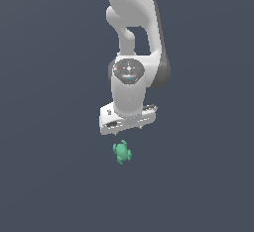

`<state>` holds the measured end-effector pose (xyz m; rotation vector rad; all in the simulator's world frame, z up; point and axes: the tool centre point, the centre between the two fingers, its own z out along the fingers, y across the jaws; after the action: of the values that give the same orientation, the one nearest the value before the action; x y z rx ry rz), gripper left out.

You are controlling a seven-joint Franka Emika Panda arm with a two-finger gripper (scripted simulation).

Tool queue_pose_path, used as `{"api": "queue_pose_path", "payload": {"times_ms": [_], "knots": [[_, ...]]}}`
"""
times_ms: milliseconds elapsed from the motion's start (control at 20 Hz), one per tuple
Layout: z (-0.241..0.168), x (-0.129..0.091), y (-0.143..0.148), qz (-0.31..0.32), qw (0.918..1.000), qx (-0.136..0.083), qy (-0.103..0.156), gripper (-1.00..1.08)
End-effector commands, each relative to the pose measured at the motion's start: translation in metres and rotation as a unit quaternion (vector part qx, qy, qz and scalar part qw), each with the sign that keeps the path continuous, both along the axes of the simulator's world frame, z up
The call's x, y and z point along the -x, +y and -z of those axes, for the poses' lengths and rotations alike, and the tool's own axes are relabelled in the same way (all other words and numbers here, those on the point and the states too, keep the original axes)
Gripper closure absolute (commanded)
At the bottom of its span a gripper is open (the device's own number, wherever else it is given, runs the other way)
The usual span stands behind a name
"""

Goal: Pick up the object and move it to a goal position.

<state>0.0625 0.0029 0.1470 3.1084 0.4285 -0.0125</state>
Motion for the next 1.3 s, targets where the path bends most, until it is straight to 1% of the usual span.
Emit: {"api": "queue_pose_path", "payload": {"times_ms": [0,250,550,800,1050,1250], "knots": [[0.010,-0.013,-0.005,-0.023,0.9997,0.000,-0.001,-0.92],[0.026,-0.033,-0.014,-0.058,0.9983,-0.001,-0.002,-0.92],[0.040,-0.046,-0.021,-0.085,0.9964,-0.002,-0.003,-0.92],[0.045,-0.051,-0.024,-0.095,0.9955,-0.003,-0.003,-0.92],[0.047,-0.051,-0.024,-0.094,0.9955,-0.003,-0.003,-0.92],[0.061,-0.051,-0.024,-0.095,0.9955,-0.003,-0.003,-0.92]]}}
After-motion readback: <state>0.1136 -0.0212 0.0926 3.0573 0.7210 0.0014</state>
